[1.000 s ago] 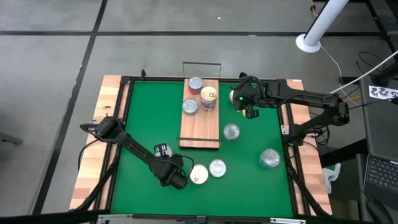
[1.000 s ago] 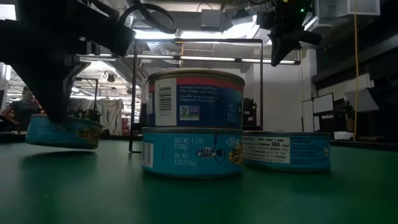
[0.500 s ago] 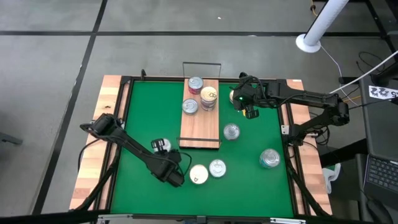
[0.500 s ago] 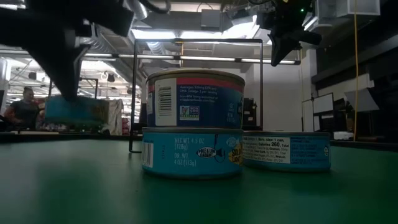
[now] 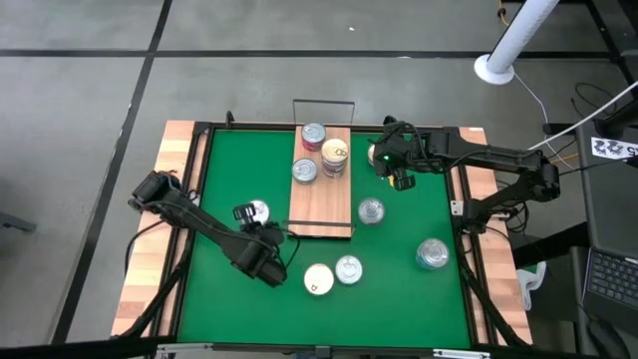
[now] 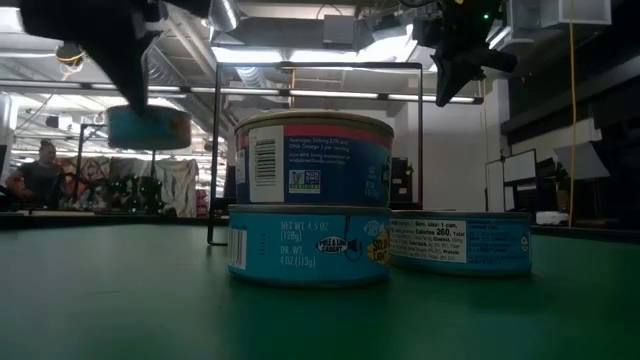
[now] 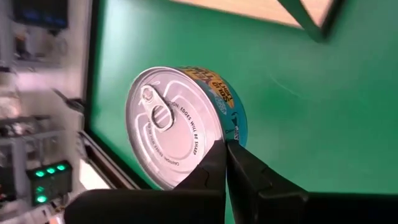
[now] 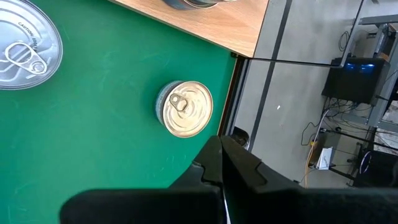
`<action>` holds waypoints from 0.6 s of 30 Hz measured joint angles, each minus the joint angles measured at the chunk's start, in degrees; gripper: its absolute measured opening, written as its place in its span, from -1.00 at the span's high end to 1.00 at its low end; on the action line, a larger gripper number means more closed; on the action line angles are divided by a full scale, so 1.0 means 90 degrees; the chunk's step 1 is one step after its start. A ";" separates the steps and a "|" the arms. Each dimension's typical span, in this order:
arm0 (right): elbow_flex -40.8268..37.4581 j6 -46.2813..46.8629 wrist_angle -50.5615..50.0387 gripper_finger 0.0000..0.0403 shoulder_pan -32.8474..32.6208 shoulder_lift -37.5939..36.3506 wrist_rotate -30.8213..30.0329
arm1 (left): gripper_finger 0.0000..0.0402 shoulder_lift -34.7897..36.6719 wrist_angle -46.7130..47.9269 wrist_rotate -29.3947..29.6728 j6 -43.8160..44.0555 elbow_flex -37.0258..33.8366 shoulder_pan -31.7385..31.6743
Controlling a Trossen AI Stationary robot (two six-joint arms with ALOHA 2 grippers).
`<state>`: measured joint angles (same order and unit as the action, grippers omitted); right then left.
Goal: Stack canned seafood by type on shelf
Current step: Put the light blue tuna can on the shelf
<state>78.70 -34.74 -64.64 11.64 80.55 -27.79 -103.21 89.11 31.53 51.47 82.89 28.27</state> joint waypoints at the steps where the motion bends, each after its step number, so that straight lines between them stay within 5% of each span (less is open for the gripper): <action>1: 0.0000 0.0000 0.0000 0.99 0.0001 0.0000 0.0002 | 1.00 0.0044 0.0013 0.0082 -0.0118 0.0000 -0.0059; 18: 0.0000 0.0001 0.0007 0.99 0.0002 0.0000 0.0000 | 1.00 0.0203 -0.0476 0.0773 -0.2853 0.0004 -0.1138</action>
<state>78.70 -34.73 -64.58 11.65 80.55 -27.79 -101.38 84.82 38.48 25.80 82.93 18.02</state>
